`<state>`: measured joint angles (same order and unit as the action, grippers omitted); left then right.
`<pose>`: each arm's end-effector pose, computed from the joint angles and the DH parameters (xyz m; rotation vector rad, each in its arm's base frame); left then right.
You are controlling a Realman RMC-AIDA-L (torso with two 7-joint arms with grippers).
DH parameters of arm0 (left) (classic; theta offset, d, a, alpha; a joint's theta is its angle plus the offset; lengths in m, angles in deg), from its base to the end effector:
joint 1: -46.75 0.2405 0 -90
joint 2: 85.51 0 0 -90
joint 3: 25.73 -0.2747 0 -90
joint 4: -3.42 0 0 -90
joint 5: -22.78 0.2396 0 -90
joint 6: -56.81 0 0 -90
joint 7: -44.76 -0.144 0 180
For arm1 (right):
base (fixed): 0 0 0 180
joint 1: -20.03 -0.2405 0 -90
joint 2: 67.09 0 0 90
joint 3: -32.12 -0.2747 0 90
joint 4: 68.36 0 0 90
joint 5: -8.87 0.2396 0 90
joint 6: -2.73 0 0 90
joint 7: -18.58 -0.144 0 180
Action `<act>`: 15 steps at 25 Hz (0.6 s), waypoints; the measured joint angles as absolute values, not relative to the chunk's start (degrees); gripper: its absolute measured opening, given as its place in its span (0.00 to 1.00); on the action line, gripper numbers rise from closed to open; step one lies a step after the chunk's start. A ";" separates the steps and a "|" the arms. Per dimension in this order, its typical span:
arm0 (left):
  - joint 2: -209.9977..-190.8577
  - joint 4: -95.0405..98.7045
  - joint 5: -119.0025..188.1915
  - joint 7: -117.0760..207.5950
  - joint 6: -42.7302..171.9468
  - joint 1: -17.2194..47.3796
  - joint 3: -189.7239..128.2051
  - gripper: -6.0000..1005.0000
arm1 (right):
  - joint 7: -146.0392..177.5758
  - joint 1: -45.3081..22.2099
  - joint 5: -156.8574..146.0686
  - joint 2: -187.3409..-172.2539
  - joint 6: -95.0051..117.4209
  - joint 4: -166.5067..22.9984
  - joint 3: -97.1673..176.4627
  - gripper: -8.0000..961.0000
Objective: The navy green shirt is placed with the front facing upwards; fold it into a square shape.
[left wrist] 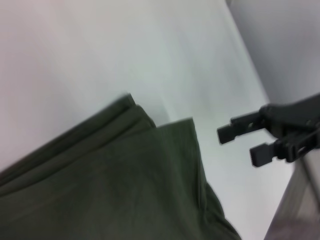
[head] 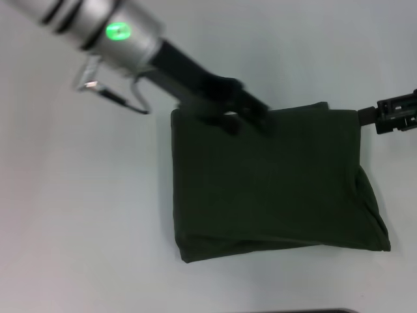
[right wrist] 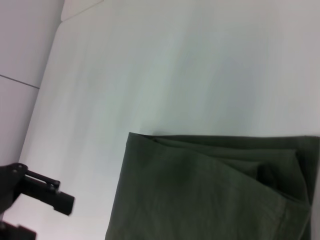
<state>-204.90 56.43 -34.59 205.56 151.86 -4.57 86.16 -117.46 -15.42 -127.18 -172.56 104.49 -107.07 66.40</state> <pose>-0.1059 0.4043 -0.0455 2.5851 1.5386 -0.0520 0.3278 0.3687 0.0951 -2.4010 1.8985 0.2578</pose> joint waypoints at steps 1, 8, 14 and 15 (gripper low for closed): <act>-204.79 57.17 -34.65 205.09 152.90 -2.84 88.21 0.70 | -117.46 -15.42 -127.18 -172.56 104.49 -107.07 66.40 0.81; -204.47 58.48 -35.04 200.73 161.22 6.56 101.63 0.70 | -118.32 -18.13 -131.96 -171.75 104.38 -107.92 68.16 0.81; -204.82 58.48 -37.03 197.70 165.48 11.53 108.74 0.70 | -118.16 -20.19 -139.00 -172.43 101.94 -108.45 68.90 0.81; -204.84 58.34 -37.61 197.17 165.73 12.24 109.34 0.70 | -118.26 -20.23 -139.03 -172.60 101.11 -108.32 68.92 0.81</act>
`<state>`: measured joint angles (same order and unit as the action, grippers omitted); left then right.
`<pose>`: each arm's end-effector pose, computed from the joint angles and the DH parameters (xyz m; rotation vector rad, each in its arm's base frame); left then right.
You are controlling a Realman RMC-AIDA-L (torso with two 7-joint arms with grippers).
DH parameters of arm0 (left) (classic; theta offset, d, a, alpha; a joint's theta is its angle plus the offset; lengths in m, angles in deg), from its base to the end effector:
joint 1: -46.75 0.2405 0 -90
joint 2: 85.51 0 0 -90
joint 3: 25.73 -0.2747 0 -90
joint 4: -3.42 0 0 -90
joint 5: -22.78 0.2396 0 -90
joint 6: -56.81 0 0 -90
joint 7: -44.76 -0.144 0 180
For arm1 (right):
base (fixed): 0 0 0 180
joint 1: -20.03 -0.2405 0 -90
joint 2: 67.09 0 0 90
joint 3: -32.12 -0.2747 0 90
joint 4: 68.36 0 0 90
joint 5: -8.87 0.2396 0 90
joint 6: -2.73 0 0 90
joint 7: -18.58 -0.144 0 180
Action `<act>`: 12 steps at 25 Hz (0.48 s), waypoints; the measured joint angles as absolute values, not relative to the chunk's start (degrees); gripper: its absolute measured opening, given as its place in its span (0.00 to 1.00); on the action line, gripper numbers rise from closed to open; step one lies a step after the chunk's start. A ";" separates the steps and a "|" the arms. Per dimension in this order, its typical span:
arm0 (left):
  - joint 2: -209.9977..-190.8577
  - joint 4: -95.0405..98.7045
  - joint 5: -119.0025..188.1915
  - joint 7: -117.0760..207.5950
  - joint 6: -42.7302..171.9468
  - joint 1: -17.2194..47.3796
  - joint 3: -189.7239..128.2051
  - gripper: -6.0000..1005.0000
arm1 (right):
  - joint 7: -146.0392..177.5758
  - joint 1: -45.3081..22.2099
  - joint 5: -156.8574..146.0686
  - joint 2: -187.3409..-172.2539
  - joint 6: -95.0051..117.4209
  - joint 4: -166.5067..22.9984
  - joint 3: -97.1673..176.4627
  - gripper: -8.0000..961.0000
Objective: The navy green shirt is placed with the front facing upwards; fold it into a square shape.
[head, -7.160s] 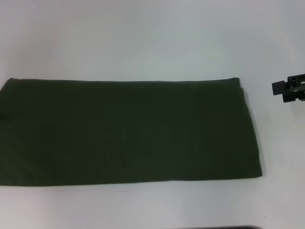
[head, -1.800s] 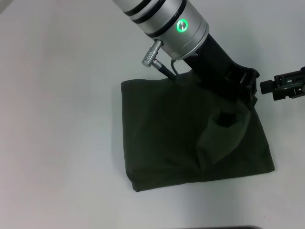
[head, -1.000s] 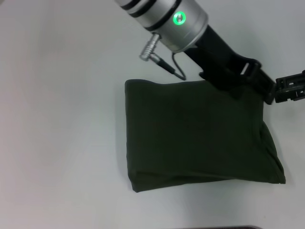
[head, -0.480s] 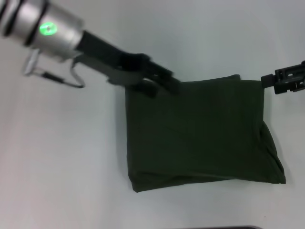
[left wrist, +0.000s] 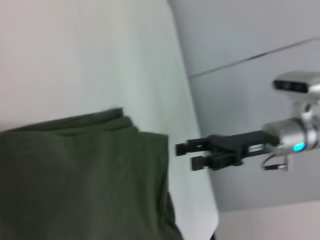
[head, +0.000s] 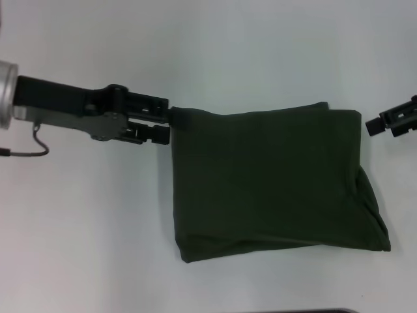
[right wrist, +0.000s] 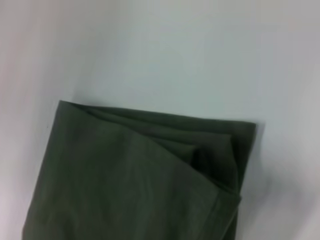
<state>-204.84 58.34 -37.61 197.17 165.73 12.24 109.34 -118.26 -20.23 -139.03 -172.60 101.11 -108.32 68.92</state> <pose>-0.2217 0.3563 0.0253 2.2777 1.7681 0.4270 0.3231 0.3906 0.0948 -2.3796 1.7922 -0.0852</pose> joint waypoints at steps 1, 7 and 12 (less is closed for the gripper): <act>-204.85 58.18 -37.94 196.80 165.86 12.92 109.66 0.70 | -118.34 -20.22 -139.01 -172.78 100.46 -108.20 68.90 0.81; -205.43 57.57 -39.67 194.57 166.22 16.57 110.21 0.70 | -118.36 -20.34 -138.78 -174.27 98.61 -107.86 68.51 0.81; -206.02 56.12 -39.89 192.42 165.80 17.81 111.25 0.70 | -118.72 -20.63 -138.63 -175.25 97.22 -107.84 68.42 0.81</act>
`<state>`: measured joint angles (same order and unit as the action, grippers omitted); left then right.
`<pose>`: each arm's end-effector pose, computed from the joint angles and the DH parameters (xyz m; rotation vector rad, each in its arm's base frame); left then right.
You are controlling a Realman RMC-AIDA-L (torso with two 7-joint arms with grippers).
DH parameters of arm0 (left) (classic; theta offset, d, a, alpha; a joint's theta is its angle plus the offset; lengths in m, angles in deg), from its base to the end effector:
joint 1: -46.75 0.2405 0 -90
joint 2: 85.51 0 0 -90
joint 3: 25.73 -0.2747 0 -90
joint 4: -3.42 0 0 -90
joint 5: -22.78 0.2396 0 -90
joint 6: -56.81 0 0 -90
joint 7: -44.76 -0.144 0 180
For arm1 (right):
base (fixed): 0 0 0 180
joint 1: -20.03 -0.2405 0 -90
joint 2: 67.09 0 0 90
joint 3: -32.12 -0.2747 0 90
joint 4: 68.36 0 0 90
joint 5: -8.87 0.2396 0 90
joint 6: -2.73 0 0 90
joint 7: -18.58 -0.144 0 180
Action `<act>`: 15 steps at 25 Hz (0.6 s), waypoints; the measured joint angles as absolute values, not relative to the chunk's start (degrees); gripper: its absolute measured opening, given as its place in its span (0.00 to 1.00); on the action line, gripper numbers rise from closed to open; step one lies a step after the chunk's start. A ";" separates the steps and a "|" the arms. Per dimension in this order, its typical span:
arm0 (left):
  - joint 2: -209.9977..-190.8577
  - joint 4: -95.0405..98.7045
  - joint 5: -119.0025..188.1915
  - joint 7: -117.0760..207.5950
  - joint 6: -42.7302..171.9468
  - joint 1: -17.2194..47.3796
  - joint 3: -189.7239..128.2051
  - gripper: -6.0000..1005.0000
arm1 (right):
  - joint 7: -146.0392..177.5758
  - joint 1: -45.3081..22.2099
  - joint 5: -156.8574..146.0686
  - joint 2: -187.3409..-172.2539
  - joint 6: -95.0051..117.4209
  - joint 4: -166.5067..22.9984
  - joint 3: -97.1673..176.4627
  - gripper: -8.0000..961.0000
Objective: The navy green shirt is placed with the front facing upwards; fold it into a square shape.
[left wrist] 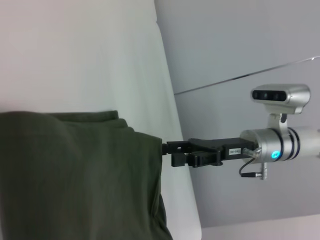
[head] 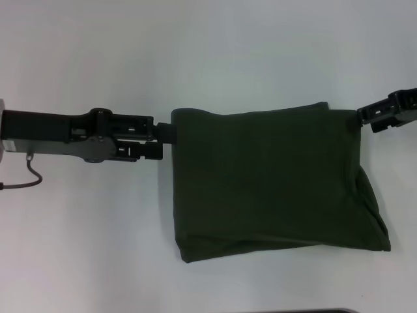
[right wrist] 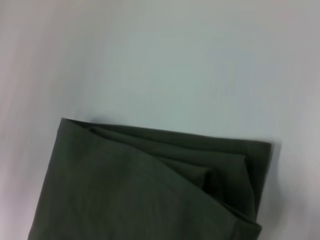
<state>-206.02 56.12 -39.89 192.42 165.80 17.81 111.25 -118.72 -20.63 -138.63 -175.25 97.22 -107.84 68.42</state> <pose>-0.2526 0.3307 0.0181 2.2069 1.7962 0.5588 0.3191 0.3964 0.0722 -2.3633 1.7897 -0.0293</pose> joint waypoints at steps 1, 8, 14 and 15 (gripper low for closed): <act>-206.08 55.95 -39.90 192.14 165.80 17.89 111.63 0.70 | -118.99 -20.71 -138.61 -175.33 96.78 -107.83 68.41 0.81; -206.25 55.84 -39.94 191.40 165.77 17.87 112.45 0.70 | -121.26 -21.17 -137.94 -176.23 94.89 -107.50 68.63 0.80; -206.27 55.80 -39.97 191.06 165.71 17.65 112.63 0.70 | -122.41 -21.57 -138.11 -176.62 93.50 -105.84 68.73 0.76; -206.27 55.80 -39.97 191.06 165.70 17.62 112.65 0.70 | -122.68 -21.53 -138.07 -176.46 93.31 -105.83 68.59 0.72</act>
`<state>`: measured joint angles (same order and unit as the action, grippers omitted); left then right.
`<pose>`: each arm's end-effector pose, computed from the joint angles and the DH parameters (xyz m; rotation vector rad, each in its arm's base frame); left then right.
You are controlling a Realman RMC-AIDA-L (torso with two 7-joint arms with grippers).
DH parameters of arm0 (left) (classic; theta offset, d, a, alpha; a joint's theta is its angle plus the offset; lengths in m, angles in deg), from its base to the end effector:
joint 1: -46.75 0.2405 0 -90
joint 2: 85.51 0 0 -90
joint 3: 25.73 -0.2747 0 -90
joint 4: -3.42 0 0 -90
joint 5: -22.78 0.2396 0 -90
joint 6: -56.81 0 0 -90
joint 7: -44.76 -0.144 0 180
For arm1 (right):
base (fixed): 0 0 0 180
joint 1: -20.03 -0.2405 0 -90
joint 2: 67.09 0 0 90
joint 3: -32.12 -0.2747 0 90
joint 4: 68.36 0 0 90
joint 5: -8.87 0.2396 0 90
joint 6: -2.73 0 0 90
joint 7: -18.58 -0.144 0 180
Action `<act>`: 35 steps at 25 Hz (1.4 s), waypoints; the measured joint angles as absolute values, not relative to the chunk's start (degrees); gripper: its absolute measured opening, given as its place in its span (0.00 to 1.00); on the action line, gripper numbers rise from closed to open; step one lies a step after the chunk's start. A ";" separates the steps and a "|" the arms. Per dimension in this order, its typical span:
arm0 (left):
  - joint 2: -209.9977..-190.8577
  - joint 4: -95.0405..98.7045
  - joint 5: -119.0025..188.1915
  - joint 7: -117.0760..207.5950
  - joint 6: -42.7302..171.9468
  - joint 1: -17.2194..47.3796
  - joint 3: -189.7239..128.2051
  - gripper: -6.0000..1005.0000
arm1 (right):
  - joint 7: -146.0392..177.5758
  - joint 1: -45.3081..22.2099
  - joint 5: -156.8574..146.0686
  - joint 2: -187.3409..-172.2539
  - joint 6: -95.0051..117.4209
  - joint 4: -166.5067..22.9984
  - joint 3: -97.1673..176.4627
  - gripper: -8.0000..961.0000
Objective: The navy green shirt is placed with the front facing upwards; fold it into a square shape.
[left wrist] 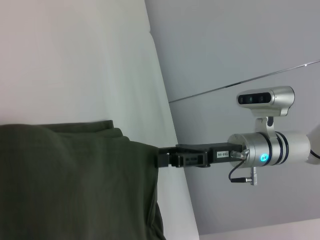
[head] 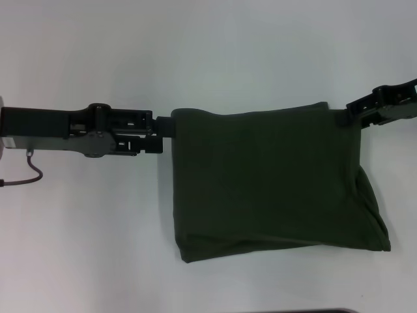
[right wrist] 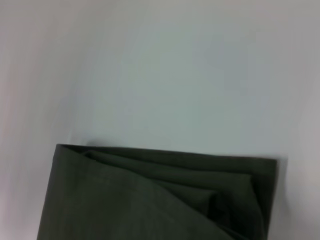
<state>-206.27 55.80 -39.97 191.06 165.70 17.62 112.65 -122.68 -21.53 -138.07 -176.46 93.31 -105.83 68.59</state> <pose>-0.2529 0.3319 0.0191 2.2191 1.7809 0.5987 0.3161 0.4037 0.0556 -2.2883 1.8611 0.0132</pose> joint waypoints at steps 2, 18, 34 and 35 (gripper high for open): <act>-206.27 55.80 -39.97 191.05 165.70 17.59 112.68 0.70 | -123.31 -21.34 -137.98 -176.14 93.43 -105.98 68.45 0.65; -206.27 55.80 -39.97 190.83 165.73 17.38 113.02 0.69 | -124.05 -21.35 -138.17 -175.90 93.70 -106.00 68.72 0.15; -206.43 55.75 -39.97 190.88 165.65 17.58 113.14 0.70 | -124.62 -22.93 -137.19 -175.86 92.77 -106.29 67.94 0.04; -206.43 55.73 -39.97 190.89 165.66 17.58 113.14 0.70 | -124.68 -23.07 -137.19 -175.74 92.57 -106.36 67.93 0.04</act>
<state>-206.43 55.73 -39.97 190.89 165.66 17.58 113.14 -124.68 -23.07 -137.19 -175.74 92.57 -106.36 67.93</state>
